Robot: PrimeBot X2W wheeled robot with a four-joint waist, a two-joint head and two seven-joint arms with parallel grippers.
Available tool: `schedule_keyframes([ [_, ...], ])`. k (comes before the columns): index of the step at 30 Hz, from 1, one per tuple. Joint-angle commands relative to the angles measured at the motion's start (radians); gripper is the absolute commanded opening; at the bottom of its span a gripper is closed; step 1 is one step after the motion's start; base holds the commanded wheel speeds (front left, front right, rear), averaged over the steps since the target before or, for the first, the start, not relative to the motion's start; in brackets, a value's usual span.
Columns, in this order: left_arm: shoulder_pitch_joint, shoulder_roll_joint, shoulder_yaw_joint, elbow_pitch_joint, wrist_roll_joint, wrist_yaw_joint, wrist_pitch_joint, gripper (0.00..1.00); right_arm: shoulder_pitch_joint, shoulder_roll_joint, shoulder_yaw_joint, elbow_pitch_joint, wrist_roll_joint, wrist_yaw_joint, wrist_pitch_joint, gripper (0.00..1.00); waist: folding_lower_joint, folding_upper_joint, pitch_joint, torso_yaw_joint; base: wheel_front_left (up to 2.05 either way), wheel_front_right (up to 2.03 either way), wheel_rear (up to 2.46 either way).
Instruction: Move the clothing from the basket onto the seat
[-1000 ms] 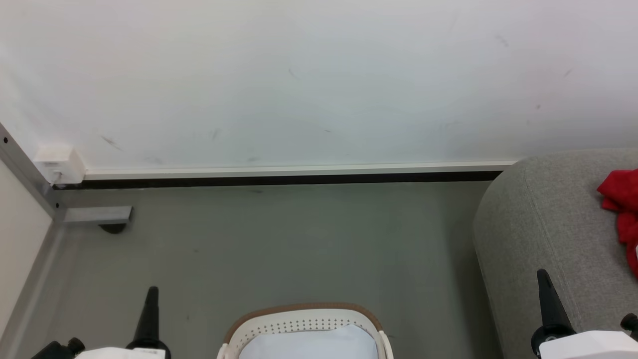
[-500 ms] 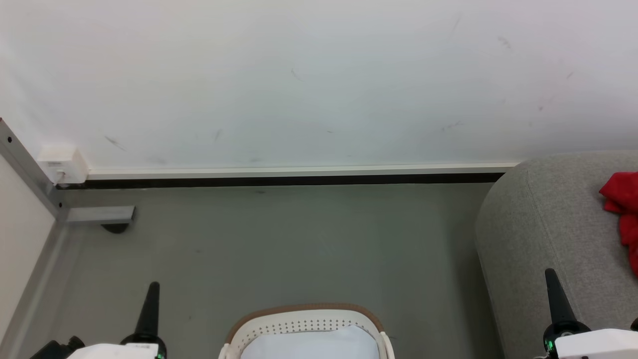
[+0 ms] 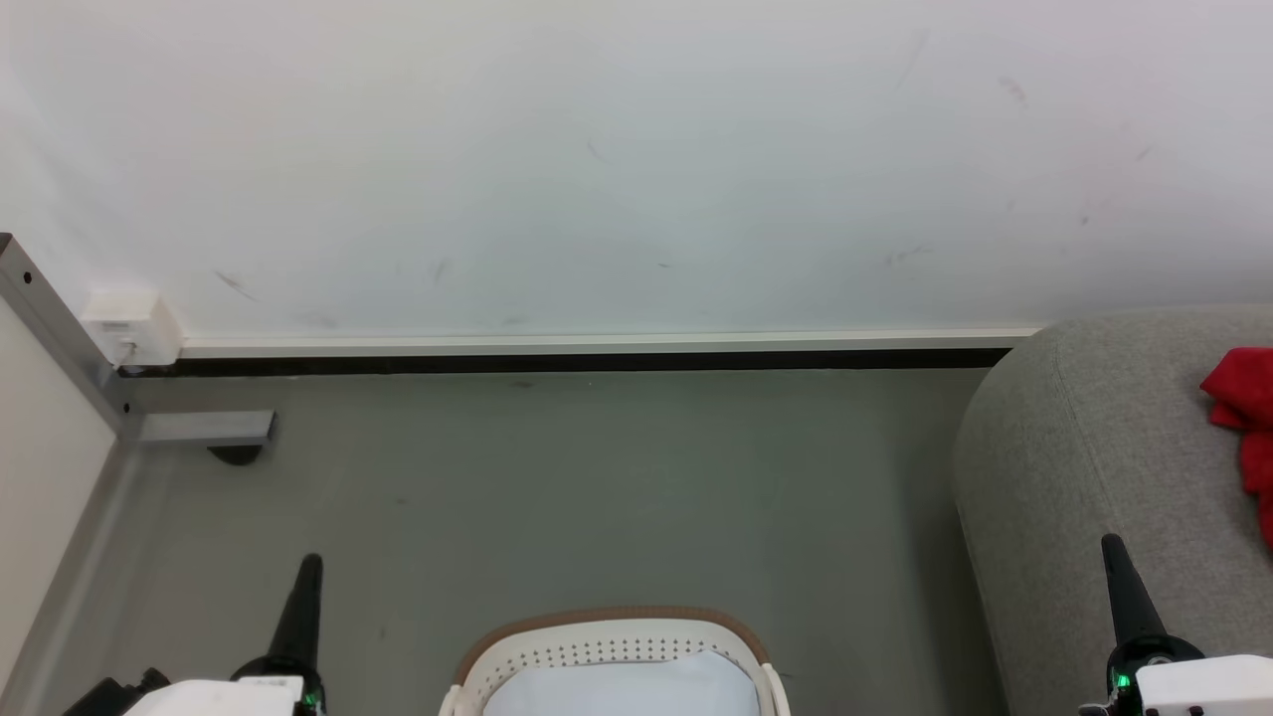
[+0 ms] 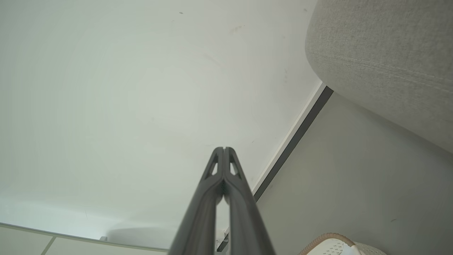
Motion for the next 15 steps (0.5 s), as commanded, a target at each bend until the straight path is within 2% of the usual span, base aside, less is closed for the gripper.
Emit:
schedule_keyframes([
  [1, -0.016, 0.009, 0.004, -0.003, -0.022, -0.006, 0.004, 0.0, -0.013, -0.007, -0.008, -0.009, 0.017, -0.001, 0.005, 0.0, 0.0, 0.0, 0.0, 0.0, 0.0, 0.0, 0.0],
  [15, -0.026, 0.009, 0.006, 0.001, -0.125, -0.01, 0.035, 0.0, -0.013, -0.005, -0.035, -0.014, 0.12, -0.002, 0.038, 0.0, 0.0, 0.0, -0.003, 0.007, 0.0, 0.0, 0.0],
])
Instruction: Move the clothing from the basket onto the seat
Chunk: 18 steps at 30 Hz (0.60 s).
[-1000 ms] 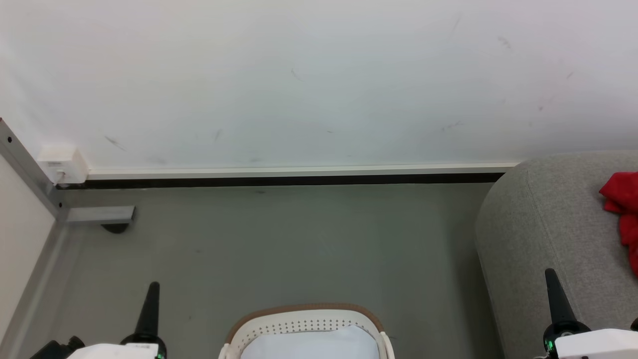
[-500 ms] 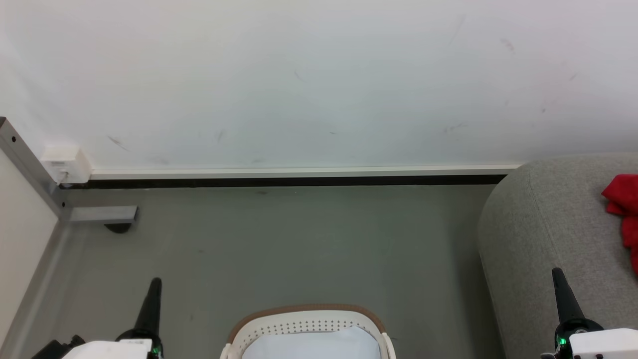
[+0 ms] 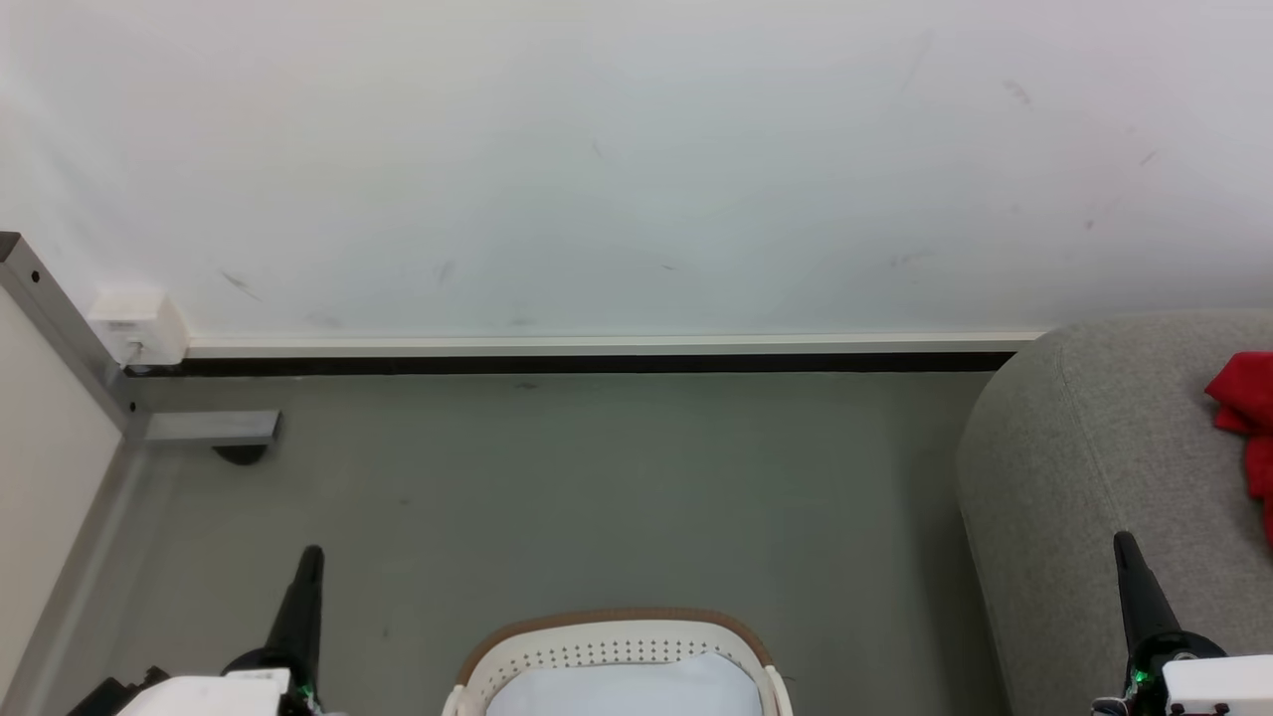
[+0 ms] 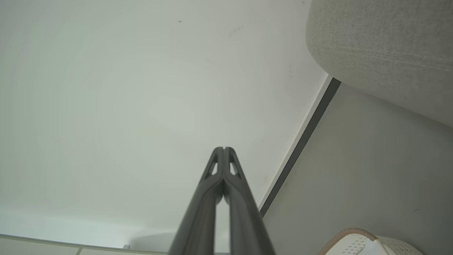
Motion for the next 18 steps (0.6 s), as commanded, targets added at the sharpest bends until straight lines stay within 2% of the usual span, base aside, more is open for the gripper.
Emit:
schedule_keyframes([
  [1, -0.015, 0.009, 0.004, -0.002, -0.018, -0.006, 0.008, 0.0, -0.01, -0.006, -0.008, -0.009, 0.018, -0.002, 0.004, 0.0, -0.0001, 0.0, 0.0, 0.0, 0.0, 0.0, 0.0],
  [18, -0.025, 0.009, 0.006, 0.003, -0.13, -0.009, 0.039, 0.0, -0.011, -0.002, -0.038, -0.012, 0.128, -0.002, 0.04, 0.0, -0.0001, 0.0, -0.004, 0.008, 0.0, 0.0, 0.0],
])
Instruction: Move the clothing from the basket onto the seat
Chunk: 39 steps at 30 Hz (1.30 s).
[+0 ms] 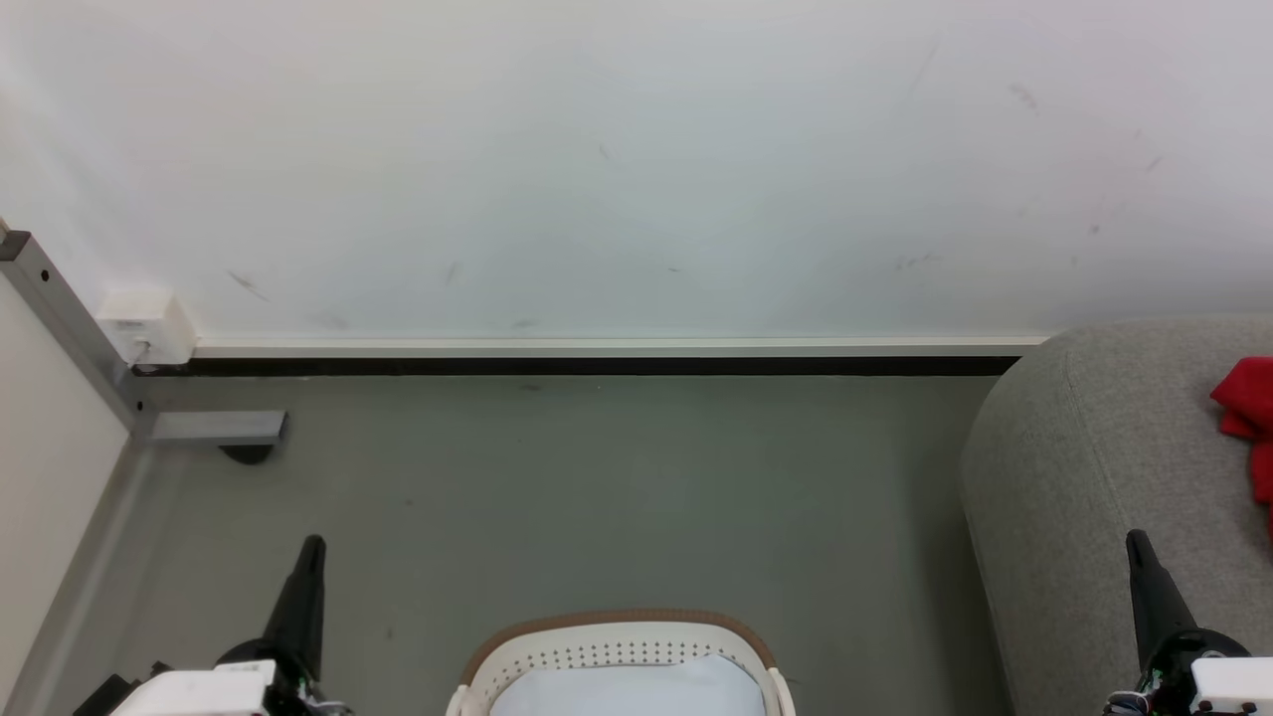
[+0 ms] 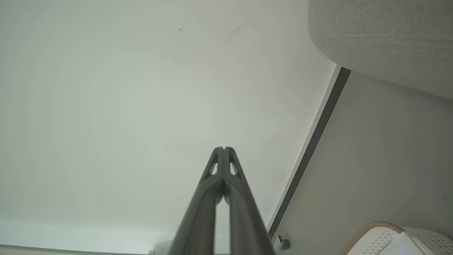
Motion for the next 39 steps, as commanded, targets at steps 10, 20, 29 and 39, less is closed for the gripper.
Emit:
schedule_keyframes([
  [10, -0.013, 0.008, 0.004, 0.001, -0.043, -0.006, 0.013, 0.0, -0.01, -0.001, -0.015, -0.006, 0.038, -0.002, 0.015, 0.0, 0.0, 0.0, -0.001, 0.002, 0.0, 0.0, 0.0],
  [20, -0.013, 0.008, 0.004, 0.001, -0.043, -0.006, 0.013, 0.0, -0.01, 0.001, -0.018, -0.006, 0.034, -0.002, 0.019, 0.0, 0.0, 0.0, -0.001, 0.002, 0.0, 0.0, 0.0],
  [29, -0.013, 0.008, 0.003, 0.001, -0.043, -0.006, 0.013, 0.0, -0.011, 0.003, -0.02, -0.005, 0.031, -0.002, 0.019, 0.0, 0.0, 0.0, -0.001, 0.002, 0.0, 0.0, 0.0],
  [39, -0.013, 0.008, 0.003, 0.001, -0.043, -0.006, 0.013, 0.0, -0.011, 0.005, -0.022, -0.005, 0.028, -0.002, 0.021, 0.0, 0.0, 0.0, -0.001, 0.002, 0.0, 0.0, 0.0],
])
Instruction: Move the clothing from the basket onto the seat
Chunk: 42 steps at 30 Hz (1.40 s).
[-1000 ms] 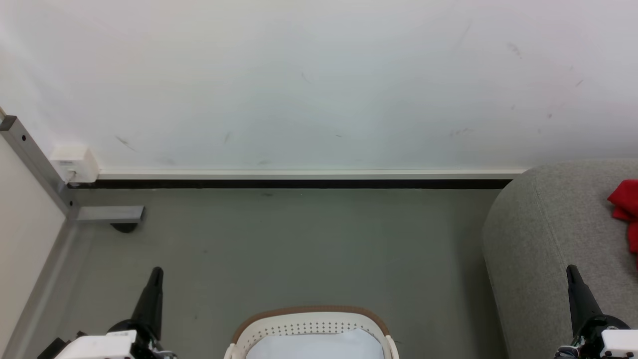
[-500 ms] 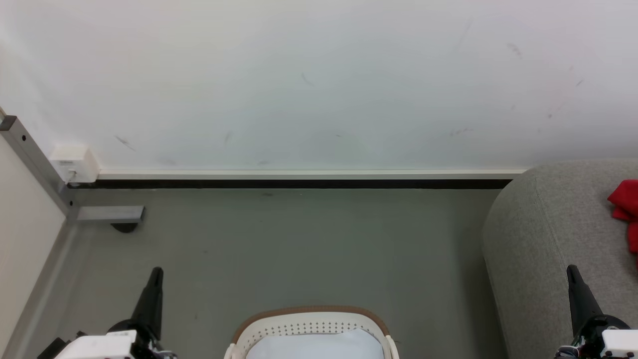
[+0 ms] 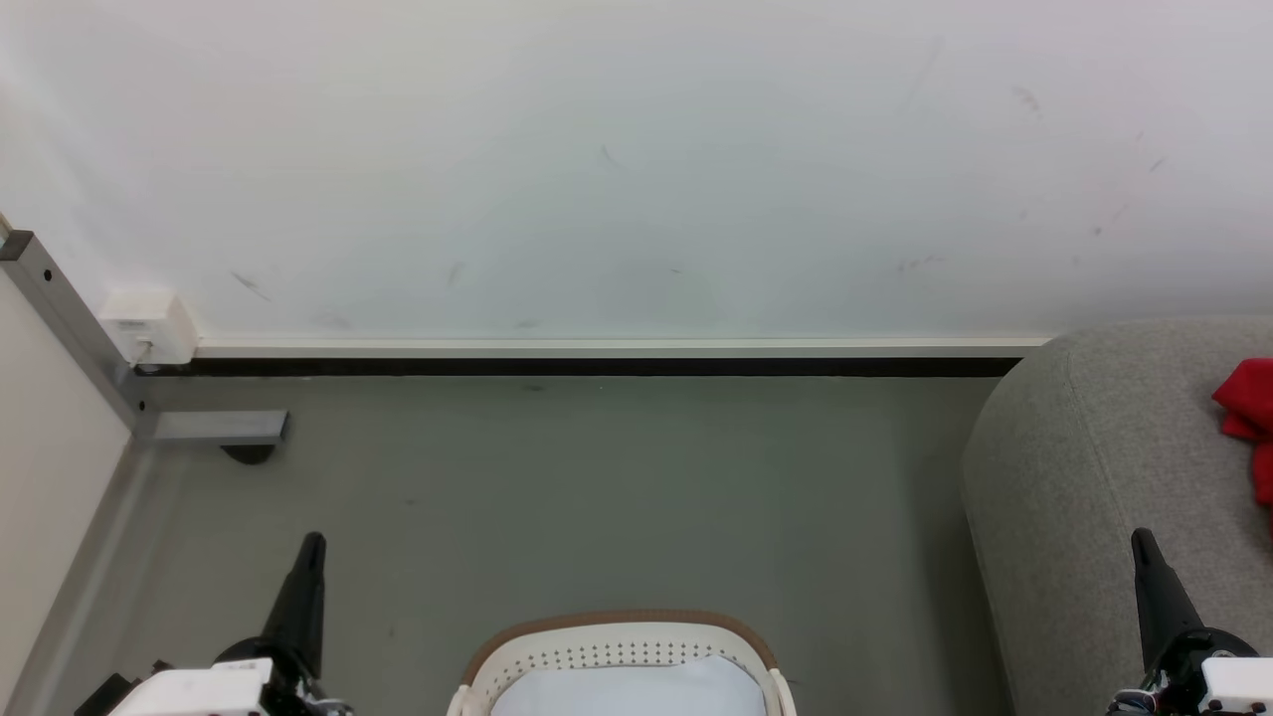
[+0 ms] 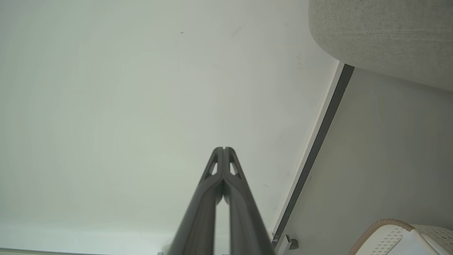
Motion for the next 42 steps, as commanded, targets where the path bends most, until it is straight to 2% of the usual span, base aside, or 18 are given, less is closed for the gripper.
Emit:
schedule_keyframes([
  [1, -0.008, 0.007, 0.002, 0.0, -0.014, -0.004, 0.004, 0.0, -0.01, 0.0, -0.003, -0.002, -0.004, -0.002, 0.002, 0.0, -0.0001, -0.0001, 0.0, 0.0, 0.0, 0.0, 0.0],
  [42, -0.008, 0.007, 0.002, 0.0, -0.014, -0.004, 0.004, 0.0, -0.011, 0.005, -0.01, -0.001, -0.01, -0.002, 0.009, 0.0, -0.0001, -0.0001, 0.0, 0.0, 0.0, 0.0, 0.0],
])
